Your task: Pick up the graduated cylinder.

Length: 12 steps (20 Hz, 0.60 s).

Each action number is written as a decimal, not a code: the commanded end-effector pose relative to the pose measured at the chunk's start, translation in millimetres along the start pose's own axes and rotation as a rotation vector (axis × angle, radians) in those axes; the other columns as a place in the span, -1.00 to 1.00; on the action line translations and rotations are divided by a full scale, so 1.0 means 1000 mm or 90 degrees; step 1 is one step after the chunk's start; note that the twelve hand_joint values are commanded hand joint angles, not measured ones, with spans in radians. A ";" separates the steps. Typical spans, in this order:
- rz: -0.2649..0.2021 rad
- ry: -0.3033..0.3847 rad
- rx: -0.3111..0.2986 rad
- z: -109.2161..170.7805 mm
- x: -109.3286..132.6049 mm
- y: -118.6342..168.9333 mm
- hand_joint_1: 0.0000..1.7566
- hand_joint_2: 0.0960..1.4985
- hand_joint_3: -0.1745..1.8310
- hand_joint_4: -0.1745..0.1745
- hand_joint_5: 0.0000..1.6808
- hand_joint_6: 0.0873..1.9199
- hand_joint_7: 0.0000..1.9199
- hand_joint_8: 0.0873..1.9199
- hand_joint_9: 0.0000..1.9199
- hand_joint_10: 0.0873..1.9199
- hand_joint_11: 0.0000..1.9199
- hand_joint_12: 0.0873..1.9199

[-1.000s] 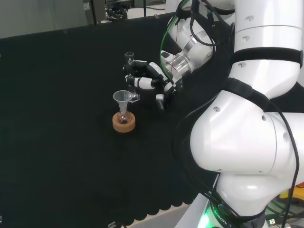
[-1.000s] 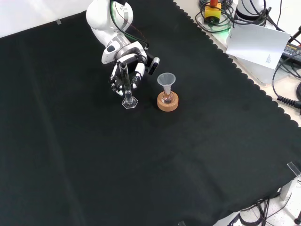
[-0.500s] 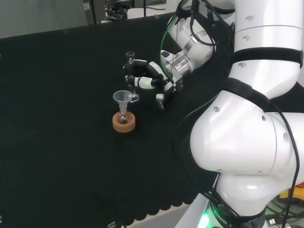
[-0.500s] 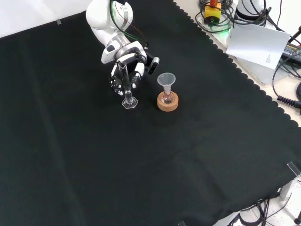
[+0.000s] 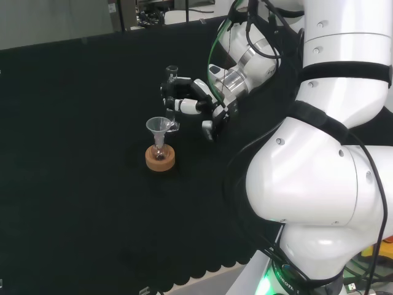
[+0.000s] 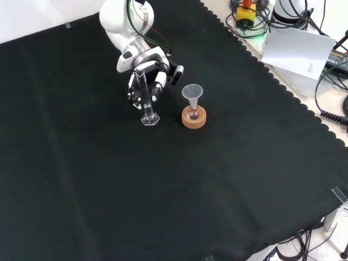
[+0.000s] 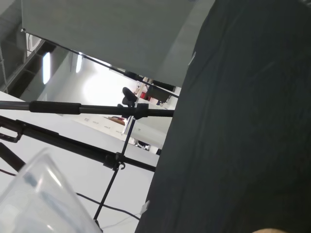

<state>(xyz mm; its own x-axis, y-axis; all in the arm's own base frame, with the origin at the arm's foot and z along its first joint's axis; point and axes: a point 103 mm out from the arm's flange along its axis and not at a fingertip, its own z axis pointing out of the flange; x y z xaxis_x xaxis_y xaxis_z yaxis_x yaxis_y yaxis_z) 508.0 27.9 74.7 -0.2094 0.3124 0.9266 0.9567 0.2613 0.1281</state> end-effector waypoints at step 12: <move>-0.007 -0.211 0.032 -0.023 0.021 0.002 0.39 0.56 -0.82 -1.00 -0.02 0.23 -0.10 0.21 0.28 -0.76 0.13 -0.09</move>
<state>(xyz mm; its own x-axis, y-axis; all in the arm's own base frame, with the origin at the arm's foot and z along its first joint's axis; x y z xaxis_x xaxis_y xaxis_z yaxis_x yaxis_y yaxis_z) 512.9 19.3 92.2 -0.2508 0.4897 0.8350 0.9536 0.2733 0.1261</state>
